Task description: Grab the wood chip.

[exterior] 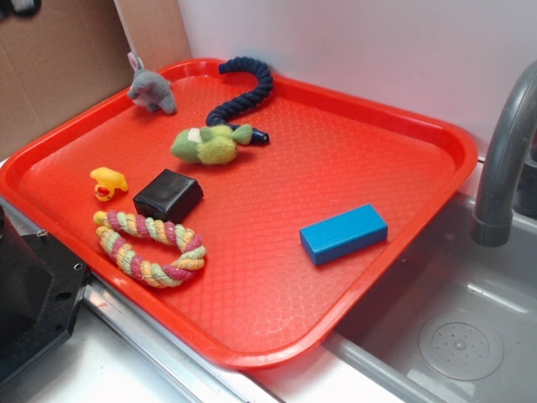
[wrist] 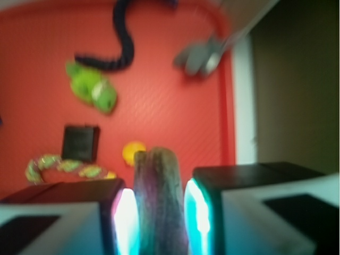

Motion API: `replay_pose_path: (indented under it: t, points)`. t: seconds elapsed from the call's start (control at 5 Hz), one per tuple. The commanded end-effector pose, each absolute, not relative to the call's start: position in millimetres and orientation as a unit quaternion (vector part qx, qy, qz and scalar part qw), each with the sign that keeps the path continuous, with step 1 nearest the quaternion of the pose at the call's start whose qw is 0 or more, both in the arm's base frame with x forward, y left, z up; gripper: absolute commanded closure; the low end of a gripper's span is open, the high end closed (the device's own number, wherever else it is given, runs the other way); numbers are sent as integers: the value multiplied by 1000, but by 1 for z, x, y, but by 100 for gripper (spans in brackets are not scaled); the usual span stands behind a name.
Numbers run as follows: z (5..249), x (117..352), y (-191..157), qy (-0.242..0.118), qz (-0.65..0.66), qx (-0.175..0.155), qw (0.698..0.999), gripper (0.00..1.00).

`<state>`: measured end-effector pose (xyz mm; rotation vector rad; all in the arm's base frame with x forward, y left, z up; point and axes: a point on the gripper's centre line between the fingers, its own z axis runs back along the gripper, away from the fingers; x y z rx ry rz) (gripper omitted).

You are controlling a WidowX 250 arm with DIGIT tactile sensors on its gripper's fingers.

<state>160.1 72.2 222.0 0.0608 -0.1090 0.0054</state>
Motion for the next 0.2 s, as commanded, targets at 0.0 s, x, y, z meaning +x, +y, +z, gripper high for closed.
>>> replay_pose_path:
  t: [0.0]
  points:
    - [219,177,51,-34,-8,66,997,100]
